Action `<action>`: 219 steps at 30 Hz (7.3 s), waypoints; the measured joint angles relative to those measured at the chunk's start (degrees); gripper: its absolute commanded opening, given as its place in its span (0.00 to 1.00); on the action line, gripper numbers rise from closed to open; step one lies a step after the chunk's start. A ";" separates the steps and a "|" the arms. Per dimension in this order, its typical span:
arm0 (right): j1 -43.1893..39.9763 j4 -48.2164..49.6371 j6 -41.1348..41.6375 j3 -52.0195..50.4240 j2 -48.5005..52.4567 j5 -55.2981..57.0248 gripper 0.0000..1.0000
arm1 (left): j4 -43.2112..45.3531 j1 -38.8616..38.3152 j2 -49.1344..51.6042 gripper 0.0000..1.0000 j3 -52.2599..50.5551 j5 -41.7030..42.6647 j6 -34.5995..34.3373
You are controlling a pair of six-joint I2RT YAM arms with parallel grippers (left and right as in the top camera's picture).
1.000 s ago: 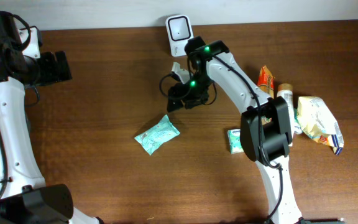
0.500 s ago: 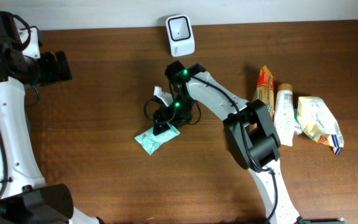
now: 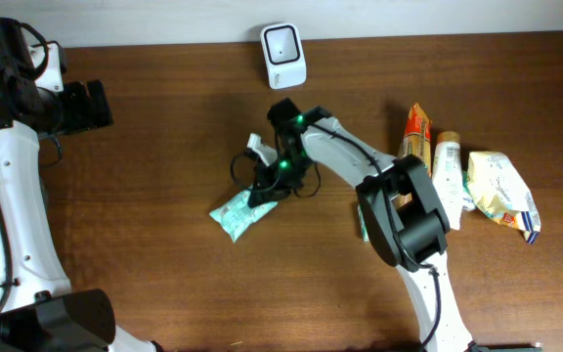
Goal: Scan the item barcode
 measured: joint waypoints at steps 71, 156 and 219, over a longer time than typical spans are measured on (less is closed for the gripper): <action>-5.79 66.97 -48.13 11.87 5.11 66.69 0.04 | 0.02 0.00 0.00 0.99 0.00 0.00 0.00; -24.85 62.05 0.50 -74.79 -106.29 50.07 0.99 | -0.13 0.00 0.00 0.99 0.00 0.00 0.00; -25.07 54.47 1.07 -104.48 -134.46 43.19 0.99 | 62.58 -12.57 -38.62 0.99 -62.29 2.27 0.79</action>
